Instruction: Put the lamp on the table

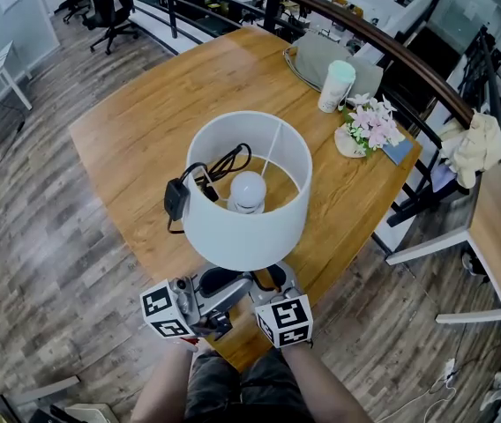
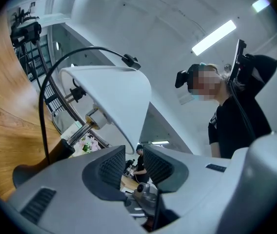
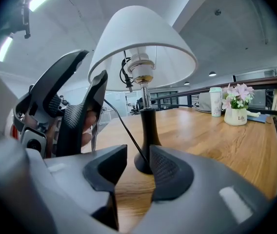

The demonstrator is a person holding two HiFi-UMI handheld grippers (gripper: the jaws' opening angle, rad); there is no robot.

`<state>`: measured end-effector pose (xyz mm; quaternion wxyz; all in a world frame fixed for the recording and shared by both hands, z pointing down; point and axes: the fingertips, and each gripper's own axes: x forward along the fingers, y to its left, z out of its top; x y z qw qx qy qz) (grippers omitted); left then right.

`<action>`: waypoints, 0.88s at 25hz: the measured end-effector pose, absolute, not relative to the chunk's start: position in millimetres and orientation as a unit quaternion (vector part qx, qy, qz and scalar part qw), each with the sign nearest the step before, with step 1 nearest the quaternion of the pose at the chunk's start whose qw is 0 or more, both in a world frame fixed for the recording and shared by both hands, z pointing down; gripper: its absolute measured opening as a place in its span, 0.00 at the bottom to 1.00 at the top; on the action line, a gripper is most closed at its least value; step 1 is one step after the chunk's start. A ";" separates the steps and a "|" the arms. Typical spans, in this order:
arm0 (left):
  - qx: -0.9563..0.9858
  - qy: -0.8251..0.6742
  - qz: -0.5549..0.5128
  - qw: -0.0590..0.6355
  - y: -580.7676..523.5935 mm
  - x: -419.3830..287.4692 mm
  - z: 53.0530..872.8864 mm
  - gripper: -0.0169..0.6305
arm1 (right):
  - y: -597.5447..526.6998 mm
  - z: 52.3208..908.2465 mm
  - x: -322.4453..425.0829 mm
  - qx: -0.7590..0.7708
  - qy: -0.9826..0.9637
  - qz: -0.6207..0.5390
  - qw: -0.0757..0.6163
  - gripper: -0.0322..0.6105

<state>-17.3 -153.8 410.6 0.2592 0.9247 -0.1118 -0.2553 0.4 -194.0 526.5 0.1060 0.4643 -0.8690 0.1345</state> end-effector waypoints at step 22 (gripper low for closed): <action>0.925 -0.212 -0.161 0.271 -140.7 -33.5 461.5 0.02 | -164.6 511.5 16.6 0.499 -0.855 0.118 0.079 0.06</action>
